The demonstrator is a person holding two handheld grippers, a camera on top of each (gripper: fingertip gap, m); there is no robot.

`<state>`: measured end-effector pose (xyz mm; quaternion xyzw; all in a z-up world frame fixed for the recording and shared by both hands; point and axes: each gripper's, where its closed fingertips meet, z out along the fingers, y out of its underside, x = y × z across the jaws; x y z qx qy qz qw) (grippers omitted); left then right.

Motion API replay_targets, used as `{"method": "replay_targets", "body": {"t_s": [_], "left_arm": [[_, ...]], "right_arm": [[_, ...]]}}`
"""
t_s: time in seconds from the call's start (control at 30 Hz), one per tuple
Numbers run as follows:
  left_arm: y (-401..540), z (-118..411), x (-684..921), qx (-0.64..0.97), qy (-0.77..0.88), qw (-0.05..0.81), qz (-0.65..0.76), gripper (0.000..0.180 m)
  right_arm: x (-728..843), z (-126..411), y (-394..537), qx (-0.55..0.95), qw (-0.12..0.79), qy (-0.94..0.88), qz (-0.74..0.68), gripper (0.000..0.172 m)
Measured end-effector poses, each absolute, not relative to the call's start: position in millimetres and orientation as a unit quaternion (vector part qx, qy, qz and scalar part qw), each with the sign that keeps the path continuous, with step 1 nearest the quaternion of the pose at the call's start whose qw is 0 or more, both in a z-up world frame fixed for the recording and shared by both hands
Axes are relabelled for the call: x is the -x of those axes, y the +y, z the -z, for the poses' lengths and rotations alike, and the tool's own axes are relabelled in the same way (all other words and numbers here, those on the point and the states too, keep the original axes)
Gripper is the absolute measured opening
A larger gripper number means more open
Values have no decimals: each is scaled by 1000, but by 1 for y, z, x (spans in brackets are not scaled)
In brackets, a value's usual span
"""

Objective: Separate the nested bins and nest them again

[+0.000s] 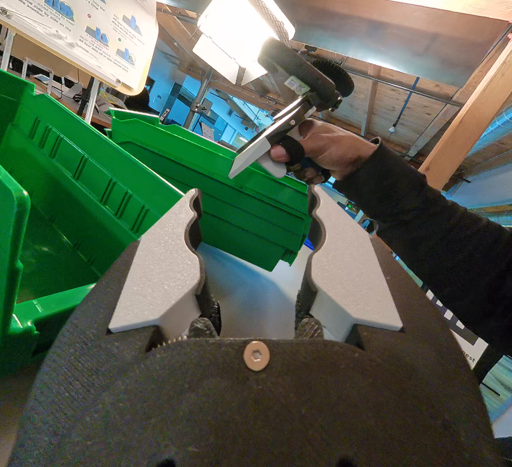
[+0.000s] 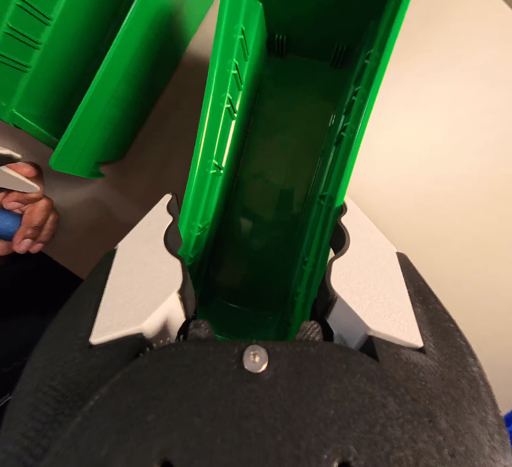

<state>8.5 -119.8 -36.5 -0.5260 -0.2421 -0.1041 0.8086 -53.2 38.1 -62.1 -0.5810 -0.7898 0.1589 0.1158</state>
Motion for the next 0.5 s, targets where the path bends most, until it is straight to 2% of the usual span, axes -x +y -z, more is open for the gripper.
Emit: {"method": "replay_targets", "body": {"t_s": [0.2,0.5], "left_arm": [[-119,37,-9,527,-241,808,105,76],[-120,36,-9,525,-240,809,108,76]], "right_arm": [[54,57,44,529,204,-820,-79,112],[51,68,42,533,172,-824,-90,114]]}}
